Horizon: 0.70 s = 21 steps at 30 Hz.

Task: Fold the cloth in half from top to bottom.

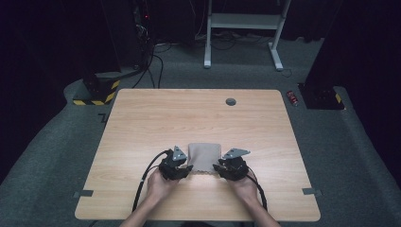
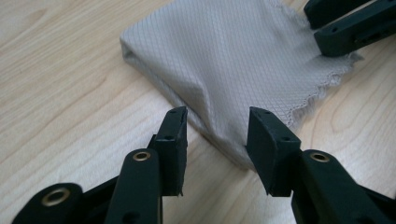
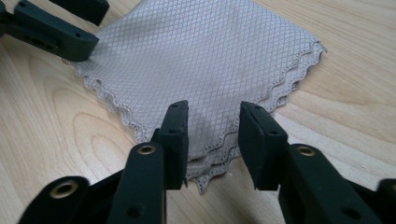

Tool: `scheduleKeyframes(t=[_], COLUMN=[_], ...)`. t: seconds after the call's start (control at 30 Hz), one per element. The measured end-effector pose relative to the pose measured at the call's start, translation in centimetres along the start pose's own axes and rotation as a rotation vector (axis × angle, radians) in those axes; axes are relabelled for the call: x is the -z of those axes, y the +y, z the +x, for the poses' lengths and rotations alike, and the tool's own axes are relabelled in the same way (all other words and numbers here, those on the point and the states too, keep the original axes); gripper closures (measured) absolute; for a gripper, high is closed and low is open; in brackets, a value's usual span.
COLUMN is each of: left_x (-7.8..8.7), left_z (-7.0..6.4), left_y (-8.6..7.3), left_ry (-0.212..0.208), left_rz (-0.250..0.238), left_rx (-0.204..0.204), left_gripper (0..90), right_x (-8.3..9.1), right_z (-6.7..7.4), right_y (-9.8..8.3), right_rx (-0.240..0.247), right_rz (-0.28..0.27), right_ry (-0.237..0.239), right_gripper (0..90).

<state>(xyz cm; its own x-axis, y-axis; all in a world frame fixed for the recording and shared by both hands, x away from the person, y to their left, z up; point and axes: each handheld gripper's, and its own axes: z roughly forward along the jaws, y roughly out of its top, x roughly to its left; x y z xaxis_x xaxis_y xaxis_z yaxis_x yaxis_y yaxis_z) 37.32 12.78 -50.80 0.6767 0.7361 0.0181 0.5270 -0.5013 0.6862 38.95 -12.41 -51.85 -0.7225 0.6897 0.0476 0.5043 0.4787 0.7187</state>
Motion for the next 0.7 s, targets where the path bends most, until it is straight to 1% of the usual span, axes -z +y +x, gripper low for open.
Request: scheduleKeyframes(t=[0.03,0.1,0.17,0.2,0.3,0.37,0.47,0.5,0.57,0.63,0.67,0.7], left_x=[0.0,0.0,0.1,0.2,0.5,0.8,1.0,0.9,0.4,-0.3,-0.7,-1.0], left_z=[-0.1,-0.1,-0.2,-0.1,0.1,0.4,0.7,0.8,0.8,1.0,1.0,1.1], left_y=[-0.2,-0.5,-0.8,-0.9,-1.2,-1.2,-0.6,-0.2,0.5,1.1,1.3,1.5], left_ry=[0.004,0.013,0.009,0.013,0.001,-0.005,-0.017,-0.015,-0.006,-0.015,-0.016,-0.006], left_rz=[-0.001,0.004,0.001,-0.001,-0.006,-0.034,-0.082,-0.092,-0.101,-0.114,-0.111,-0.108], left_rx=[0.002,-0.006,0.006,0.004,0.037,0.068,0.098,0.096,0.098,0.106,0.109,0.108], left_gripper=[57.2,56.4,55.7,55.1,51.9,51.6,51.7,51.8,52.2,54.3,55.4,56.2], right_x=[0.0,0.1,0.2,0.3,0.3,0.4,0.5,0.7,0.7,0.5,0.4,0.2], right_z=[0.2,0.4,0.5,0.5,0.5,0.4,0.4,0.3,0.2,0.0,-0.1,-0.2], right_y=[-0.1,-0.2,-0.3,-0.3,-0.4,-0.4,-0.3,-0.2,0.1,0.5,0.6,0.8], right_rx=[0.015,0.035,0.042,0.041,0.047,0.040,0.029,0.027,0.013,0.005,0.000,-0.009], right_rz=[0.003,0.003,0.002,0.005,0.001,0.006,-0.012,-0.017,-0.040,-0.045,-0.045,-0.042], right_ry=[-0.013,-0.031,-0.040,-0.043,-0.043,-0.041,-0.023,-0.017,-0.003,0.001,0.004,0.010], right_gripper=[60.4,58.8,57.6,57.5,57.7,58.3,65.2,67.6,72.9,77.4,79.2,80.8])
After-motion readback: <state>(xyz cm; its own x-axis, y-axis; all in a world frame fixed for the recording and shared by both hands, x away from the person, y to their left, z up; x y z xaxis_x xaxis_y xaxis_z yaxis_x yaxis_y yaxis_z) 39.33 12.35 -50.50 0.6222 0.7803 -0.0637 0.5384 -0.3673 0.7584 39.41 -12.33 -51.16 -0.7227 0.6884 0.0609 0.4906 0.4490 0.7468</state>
